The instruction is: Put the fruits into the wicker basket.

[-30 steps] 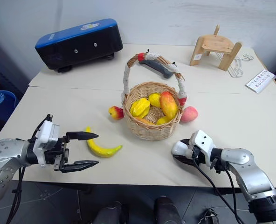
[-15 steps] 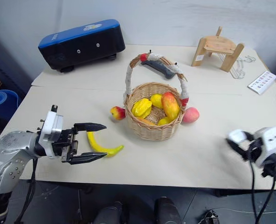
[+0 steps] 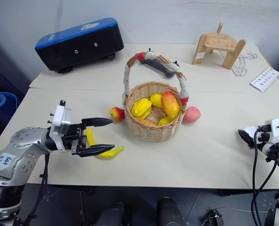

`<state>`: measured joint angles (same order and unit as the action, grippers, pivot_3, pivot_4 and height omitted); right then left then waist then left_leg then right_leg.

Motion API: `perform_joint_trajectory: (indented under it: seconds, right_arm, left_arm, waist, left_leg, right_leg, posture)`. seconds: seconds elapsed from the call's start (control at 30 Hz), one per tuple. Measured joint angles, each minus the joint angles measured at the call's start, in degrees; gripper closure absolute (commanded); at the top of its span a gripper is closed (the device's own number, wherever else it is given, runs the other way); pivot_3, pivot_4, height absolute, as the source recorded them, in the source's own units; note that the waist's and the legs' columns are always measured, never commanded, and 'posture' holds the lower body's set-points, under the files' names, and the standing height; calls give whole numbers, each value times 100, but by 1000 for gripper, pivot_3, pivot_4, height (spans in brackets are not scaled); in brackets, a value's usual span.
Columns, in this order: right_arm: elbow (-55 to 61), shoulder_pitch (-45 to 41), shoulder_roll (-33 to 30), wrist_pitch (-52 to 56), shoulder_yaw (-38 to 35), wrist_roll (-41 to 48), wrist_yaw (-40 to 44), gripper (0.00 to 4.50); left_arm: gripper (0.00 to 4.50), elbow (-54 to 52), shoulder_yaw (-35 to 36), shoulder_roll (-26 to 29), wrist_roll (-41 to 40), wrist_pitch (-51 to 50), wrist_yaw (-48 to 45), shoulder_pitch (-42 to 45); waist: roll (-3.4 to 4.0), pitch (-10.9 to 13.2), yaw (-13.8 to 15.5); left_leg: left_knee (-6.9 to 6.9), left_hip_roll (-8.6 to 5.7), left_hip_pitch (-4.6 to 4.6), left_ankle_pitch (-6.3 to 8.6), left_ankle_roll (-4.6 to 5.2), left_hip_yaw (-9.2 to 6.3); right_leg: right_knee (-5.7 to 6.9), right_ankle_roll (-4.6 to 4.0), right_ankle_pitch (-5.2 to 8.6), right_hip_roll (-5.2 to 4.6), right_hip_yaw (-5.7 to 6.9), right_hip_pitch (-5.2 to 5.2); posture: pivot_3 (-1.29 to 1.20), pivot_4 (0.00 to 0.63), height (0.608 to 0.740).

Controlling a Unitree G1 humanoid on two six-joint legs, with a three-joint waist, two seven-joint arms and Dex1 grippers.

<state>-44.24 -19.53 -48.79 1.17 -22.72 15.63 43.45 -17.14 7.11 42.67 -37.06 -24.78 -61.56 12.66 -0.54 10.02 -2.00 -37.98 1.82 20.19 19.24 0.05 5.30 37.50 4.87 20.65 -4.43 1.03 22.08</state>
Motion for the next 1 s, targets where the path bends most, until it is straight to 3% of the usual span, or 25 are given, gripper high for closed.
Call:
perform_joint_trajectory:
  seconds: [0.17, 0.33, 0.47, 0.63, 0.77, 0.87, 1.0]
  right_arm:
    - [1044, 793, -277, -257, -321, 199, 396, 36]
    - [3632, 2099, 236, -293, -424, 1318, 1687, 36]
    - [5271, 2823, 792, -364, 282, 1813, 2319, 36]
    - [6007, 2953, 1151, -742, 1051, 1787, 2777, 36]
    - [6082, 2760, 1297, -917, 1329, 1704, 2783, 36]
    - [6055, 2590, 1290, -955, 1326, 1703, 2784, 36]
    - [5746, 2463, 1268, -998, 1334, 1621, 2785, 36]
  left_arm:
    - [0, 1081, 681, 615, 480, 641, -273, -324]
    - [0, 2038, 1344, 1052, 704, 1098, -600, -765]
    - [0, 3470, 1859, 1515, 1026, 1612, -808, -1108]
    - [0, 4674, 2124, 1855, 1316, 2259, -980, -1209]
    - [0, 3912, 1726, 1952, 1276, 2186, -1580, -952]
    - [0, 2997, 1089, 1974, 1298, 2154, -1864, -221]
    - [0, 2557, -167, 1751, 1803, 2201, -2140, 1178]
  waist:
    - [0, 2, 25]
    - [-9, 6, 2]
    - [-13, 8, 2]
    - [-35, 5, 48]
    - [-60, -1, 151]
    - [-58, -1, 184]
    - [-53, 2, 177]
  left_leg:
    - [1, 0, 16, -2, -3, 3]
    - [17, 7, 10, 3, -2, 2]
    - [23, 8, 10, 10, 4, 0]
    - [21, -5, 12, 28, 33, -1]
    - [12, -12, 19, 22, 11, -14]
    - [8, -13, 22, 24, 9, -8]
    - [-3, -8, 22, 23, 10, 5]
  right_leg:
    - [3, 0, 0, 0, -2, 21]
    - [6, 0, 0, 0, -1, 21]
    - [17, 0, 0, -5, 4, 33]
    - [13, 0, 0, -33, 22, 30]
    - [11, -1, 0, -43, 32, 28]
    - [6, -1, -1, -42, 32, 27]
    - [21, 2, -2, -22, 34, 31]
  posture:
    - [0, 150, 740]
    - [0, 150, 740]
    - [0, 150, 740]
    - [0, 150, 740]
    - [0, 150, 740]
    - [0, 150, 740]
    - [0, 150, 740]
